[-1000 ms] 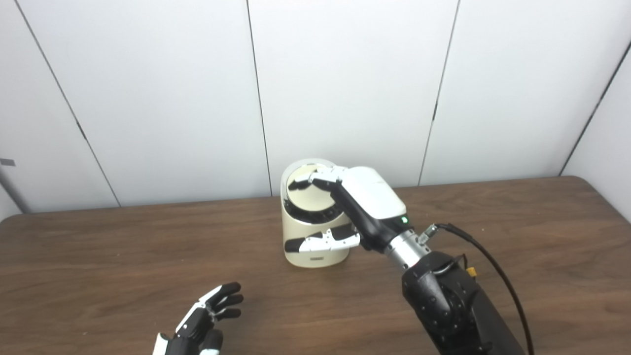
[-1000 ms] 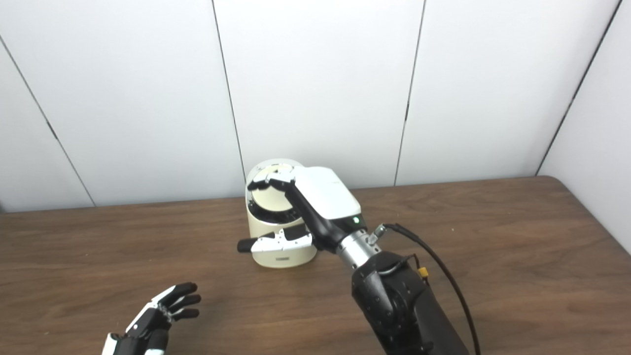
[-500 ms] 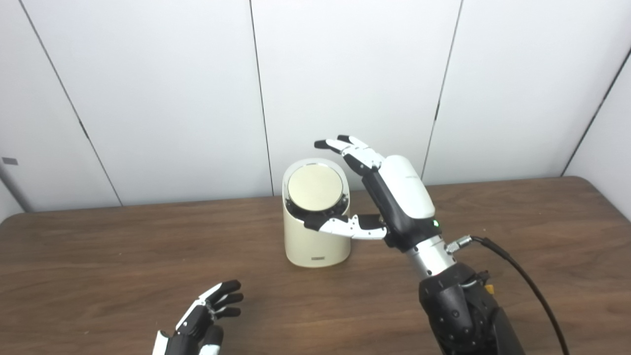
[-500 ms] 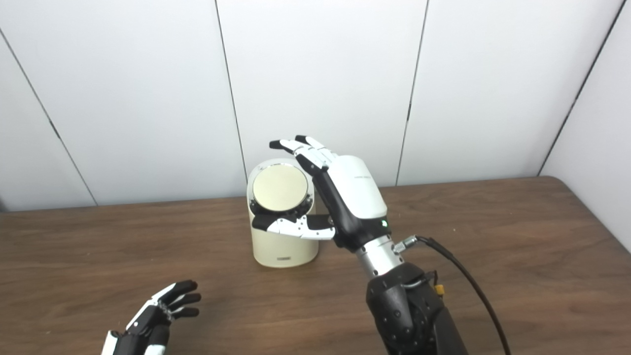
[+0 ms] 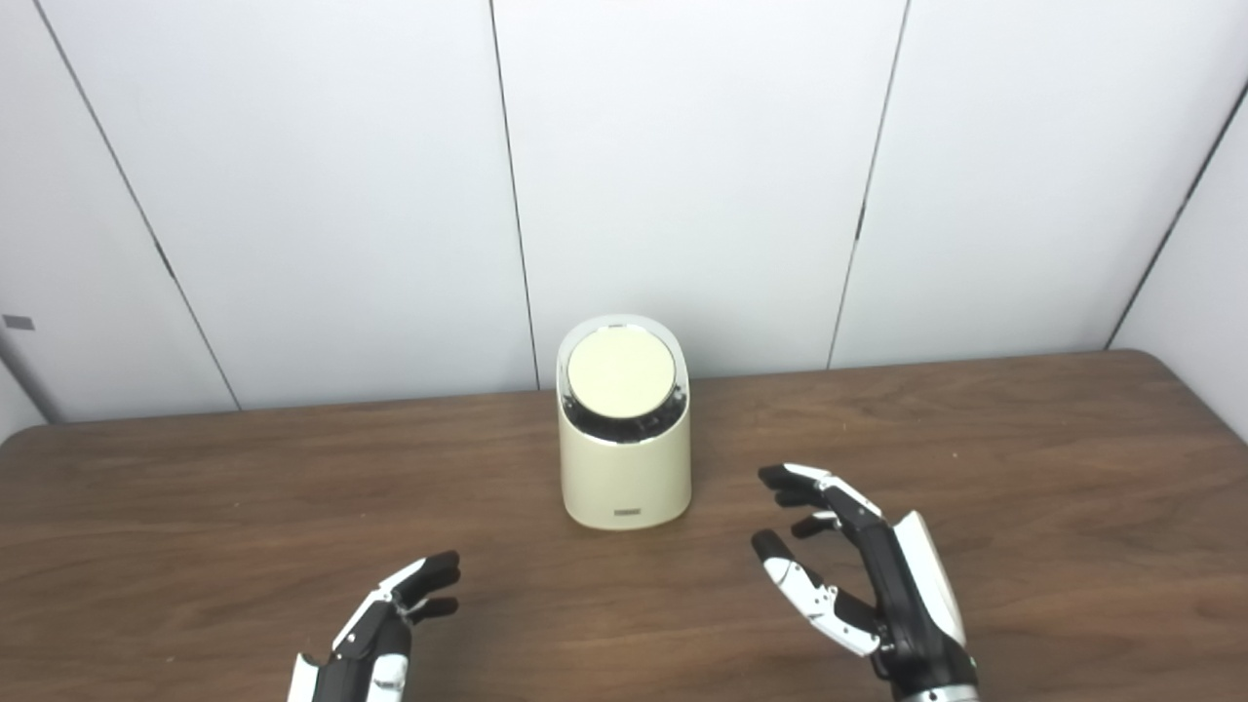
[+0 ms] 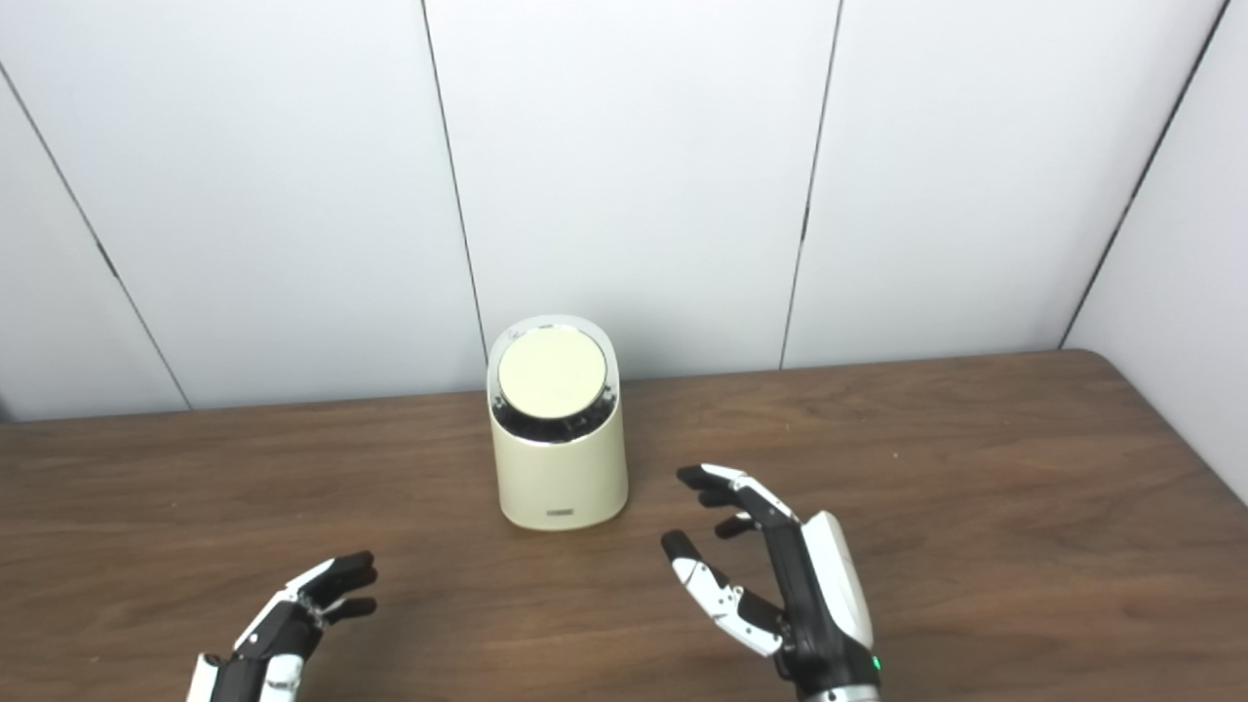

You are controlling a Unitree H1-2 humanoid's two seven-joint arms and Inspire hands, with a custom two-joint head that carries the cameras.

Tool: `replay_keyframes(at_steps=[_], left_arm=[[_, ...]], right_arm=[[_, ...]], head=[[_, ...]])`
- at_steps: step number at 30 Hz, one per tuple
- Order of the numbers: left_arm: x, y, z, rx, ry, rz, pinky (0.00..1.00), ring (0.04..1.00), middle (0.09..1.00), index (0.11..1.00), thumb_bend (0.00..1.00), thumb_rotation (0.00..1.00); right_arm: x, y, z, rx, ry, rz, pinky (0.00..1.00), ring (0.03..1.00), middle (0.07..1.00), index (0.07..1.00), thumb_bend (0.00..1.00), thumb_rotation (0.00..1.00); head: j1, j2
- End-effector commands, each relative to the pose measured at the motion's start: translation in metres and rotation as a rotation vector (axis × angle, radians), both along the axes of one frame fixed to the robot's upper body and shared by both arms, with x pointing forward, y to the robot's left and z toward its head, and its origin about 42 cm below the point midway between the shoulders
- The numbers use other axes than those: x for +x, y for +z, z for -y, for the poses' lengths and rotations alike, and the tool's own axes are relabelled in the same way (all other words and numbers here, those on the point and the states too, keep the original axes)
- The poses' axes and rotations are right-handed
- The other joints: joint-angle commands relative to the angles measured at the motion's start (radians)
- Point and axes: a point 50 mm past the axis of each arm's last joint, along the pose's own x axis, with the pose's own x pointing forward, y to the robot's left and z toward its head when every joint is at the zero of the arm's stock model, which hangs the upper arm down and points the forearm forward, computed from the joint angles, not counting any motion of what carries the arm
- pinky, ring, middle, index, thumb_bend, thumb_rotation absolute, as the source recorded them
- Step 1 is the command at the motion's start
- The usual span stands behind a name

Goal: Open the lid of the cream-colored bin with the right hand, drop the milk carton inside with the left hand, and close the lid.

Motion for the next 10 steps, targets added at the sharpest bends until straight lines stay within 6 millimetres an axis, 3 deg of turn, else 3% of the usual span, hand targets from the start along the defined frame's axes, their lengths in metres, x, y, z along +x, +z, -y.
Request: replay_keyframes(at_steps=[1, 3, 7, 10], left_arm=[[-0.007, -0.005, 0.008, -0.046, 0.035, -0.007, 0.72, 0.792, 0.817, 0.803, 0.2, 0.69], [-0.007, -0.005, 0.008, -0.051, 0.037, -0.012, 0.72, 0.797, 0.82, 0.803, 0.22, 0.59], [-0.009, -0.005, 0.005, -0.095, 0.052, -0.047, 0.72, 0.792, 0.811, 0.794, 0.23, 0.55], [-0.009, -0.006, 0.001, -0.163, 0.071, -0.086, 0.72, 0.786, 0.801, 0.782, 0.23, 0.5]], right_arm=[[-0.007, 0.009, 0.001, 0.059, -0.018, 0.09, 0.54, 0.674, 0.709, 0.694, 0.23, 0.38], [-0.014, 0.0, 0.006, 0.115, -0.036, 0.053, 0.55, 0.674, 0.709, 0.7, 0.25, 0.37], [-0.027, -0.014, 0.016, 0.208, -0.048, -0.044, 0.61, 0.71, 0.732, 0.721, 0.25, 0.37], [-0.031, -0.019, 0.022, 0.228, -0.051, -0.076, 0.64, 0.734, 0.748, 0.734, 0.24, 0.31]], head=[[0.002, 0.003], [0.005, 0.005], [0.01, 0.013], [0.006, 0.017]])
